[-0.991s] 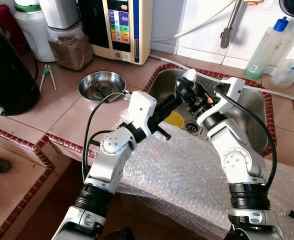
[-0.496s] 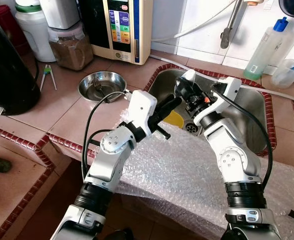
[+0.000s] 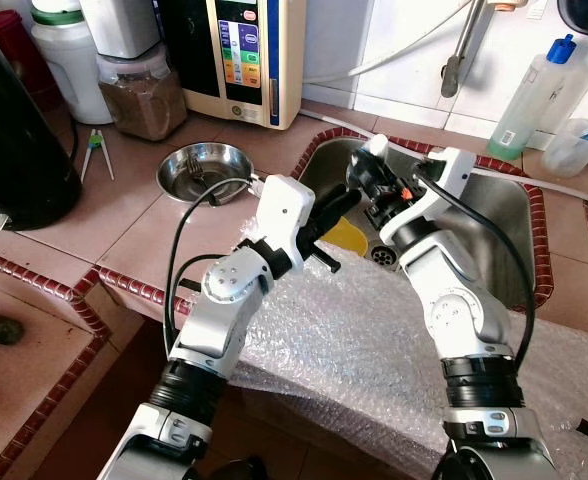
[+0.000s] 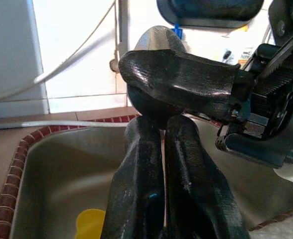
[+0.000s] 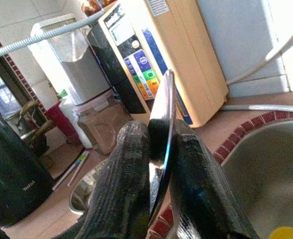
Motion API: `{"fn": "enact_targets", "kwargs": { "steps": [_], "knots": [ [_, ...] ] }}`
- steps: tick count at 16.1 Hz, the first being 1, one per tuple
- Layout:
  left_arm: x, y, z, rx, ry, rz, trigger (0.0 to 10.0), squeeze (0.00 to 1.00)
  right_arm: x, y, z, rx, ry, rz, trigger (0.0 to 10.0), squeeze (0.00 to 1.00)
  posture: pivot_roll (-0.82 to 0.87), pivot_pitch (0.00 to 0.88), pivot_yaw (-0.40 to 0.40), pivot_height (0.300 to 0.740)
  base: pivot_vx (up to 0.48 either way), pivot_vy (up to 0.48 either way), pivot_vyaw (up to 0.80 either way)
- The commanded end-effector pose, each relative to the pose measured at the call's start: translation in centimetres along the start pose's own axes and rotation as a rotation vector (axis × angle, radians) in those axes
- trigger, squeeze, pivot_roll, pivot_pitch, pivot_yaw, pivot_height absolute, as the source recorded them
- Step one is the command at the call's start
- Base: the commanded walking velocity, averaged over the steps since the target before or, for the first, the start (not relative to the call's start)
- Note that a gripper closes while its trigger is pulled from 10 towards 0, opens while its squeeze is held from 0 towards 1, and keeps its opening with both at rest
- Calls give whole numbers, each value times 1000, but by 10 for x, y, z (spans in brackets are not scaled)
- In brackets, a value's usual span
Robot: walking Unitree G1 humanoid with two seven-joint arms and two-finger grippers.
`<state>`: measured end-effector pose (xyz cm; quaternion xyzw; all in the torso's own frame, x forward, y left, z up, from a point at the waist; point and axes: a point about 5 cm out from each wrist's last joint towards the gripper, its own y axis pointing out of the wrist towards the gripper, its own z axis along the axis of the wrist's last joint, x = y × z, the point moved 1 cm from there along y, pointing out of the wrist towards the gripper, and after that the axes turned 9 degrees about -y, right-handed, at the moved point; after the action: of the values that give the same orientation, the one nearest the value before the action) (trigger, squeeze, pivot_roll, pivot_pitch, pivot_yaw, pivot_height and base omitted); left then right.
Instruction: Kitchen organization
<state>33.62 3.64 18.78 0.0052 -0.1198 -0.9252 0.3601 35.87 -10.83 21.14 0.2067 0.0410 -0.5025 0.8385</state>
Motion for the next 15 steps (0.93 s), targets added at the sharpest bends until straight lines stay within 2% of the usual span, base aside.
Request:
{"fn": "enact_targets", "kwargs": {
  "steps": [1,5,6,7,8,11,15],
  "knots": [
    [-4,-5,4,19,17,1,10000,1000,37,-11,12,34,-49,-206,0,0,-13,77,15,740,0,0,0],
    [-12,-6,5,18,13,31,10000,1000,45,-11,16,52,-76,-270,0,0,-14,79,16,740,0,0,0],
    [-15,-7,5,11,17,39,10000,1000,52,-9,20,58,-120,-326,0,0,-14,78,17,740,0,0,0],
    [-15,-7,5,10,17,38,10000,1000,53,-9,21,58,-126,-331,0,0,-14,78,17,740,0,0,0],
    [-18,-8,3,-20,26,39,10000,1000,57,-6,27,66,-203,-346,0,0,-10,77,16,740,0,0,0],
    [-29,-15,-2,-92,43,37,10000,1000,62,-3,26,36,-325,-334,0,0,-1,78,13,740,0,0,0],
    [-41,-27,-10,-204,78,5,10000,1000,70,-4,9,-99,-553,-187,0,0,3,83,21,740,0,0,0]
  ]
}}
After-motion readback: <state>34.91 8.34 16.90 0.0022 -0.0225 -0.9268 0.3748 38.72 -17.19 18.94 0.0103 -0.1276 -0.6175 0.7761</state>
